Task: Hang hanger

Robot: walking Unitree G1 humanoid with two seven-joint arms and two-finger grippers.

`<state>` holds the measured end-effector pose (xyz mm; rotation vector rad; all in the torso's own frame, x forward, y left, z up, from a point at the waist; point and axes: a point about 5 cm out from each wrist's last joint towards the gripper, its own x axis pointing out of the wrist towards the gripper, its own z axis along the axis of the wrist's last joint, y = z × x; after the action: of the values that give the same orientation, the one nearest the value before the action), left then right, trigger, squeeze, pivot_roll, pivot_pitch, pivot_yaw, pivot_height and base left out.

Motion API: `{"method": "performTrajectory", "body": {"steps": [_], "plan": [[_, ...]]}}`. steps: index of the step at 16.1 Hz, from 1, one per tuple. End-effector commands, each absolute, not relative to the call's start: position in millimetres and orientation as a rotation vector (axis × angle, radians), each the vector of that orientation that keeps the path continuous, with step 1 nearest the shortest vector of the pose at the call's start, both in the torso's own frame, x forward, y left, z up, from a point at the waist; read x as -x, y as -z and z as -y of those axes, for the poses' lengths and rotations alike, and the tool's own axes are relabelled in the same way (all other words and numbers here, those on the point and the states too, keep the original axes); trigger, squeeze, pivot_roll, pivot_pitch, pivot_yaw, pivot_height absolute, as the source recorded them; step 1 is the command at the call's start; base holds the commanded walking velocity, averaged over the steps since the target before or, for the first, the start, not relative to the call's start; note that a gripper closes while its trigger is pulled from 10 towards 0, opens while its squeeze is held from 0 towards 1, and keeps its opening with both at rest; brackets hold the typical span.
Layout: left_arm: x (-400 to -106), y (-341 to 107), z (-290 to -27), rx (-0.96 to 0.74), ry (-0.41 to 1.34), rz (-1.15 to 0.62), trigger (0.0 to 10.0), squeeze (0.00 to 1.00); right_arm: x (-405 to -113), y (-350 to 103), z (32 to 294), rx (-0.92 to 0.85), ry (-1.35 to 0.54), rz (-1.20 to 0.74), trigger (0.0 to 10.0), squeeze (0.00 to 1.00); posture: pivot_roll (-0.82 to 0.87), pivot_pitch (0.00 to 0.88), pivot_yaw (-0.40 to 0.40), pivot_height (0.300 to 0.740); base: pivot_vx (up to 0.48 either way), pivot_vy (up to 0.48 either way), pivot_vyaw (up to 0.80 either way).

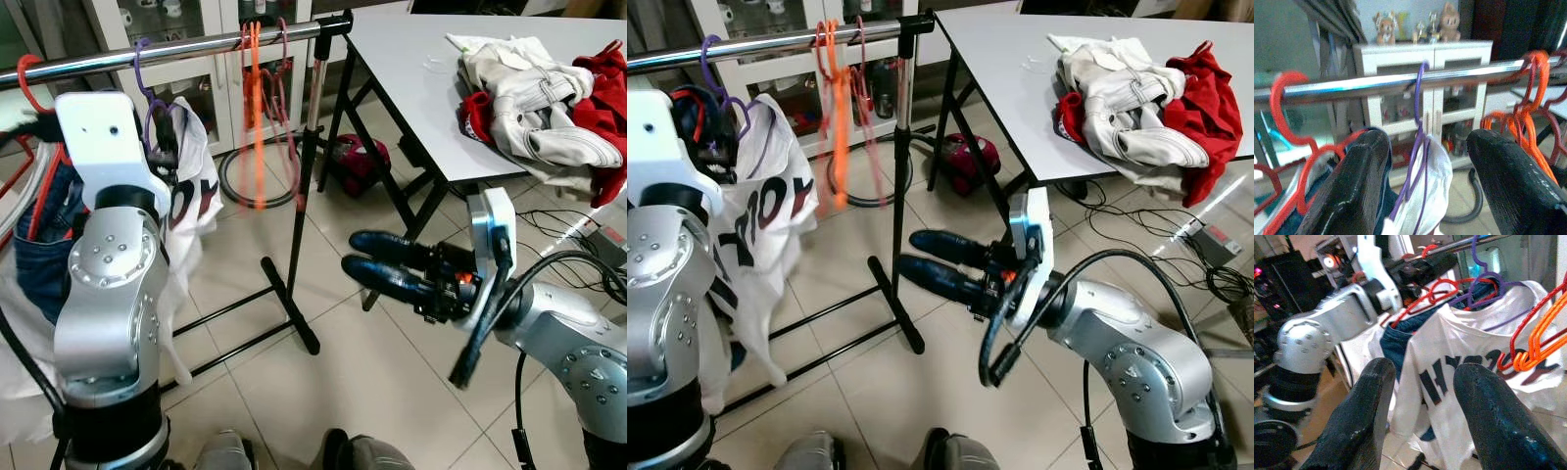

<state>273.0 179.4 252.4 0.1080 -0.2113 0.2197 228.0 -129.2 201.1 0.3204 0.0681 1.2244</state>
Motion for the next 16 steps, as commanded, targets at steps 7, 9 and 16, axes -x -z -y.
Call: {"method": "performTrajectory", "body": {"steps": [7,9,16], "plan": [[-227.9,-261.1,-210.3,-0.251,-0.207,0.317,10.0,0.0,-234.9,-201.4,126.2,-0.351,-1.035,0.021,10.0,0.0,0.07,0.102,-0.102,0.74,0.0,0.0,0.0],[-217.3,-241.6,-207.1,-0.273,-0.165,0.233,10.0,0.0,-232.6,-193.1,123.3,-0.302,-1.022,0.002,10.0,0.0,0.07,0.107,-0.107,0.74,0.0,0.0,0.0],[-206.7,-237.0,-196.1,-0.214,-0.14,0.241,10.0,0.0,-234.6,-188.3,115.6,-0.346,-0.923,0.03,10.0,0.0,0.08,0.113,-0.105,0.74,0.0,0.368,0.0]]}}
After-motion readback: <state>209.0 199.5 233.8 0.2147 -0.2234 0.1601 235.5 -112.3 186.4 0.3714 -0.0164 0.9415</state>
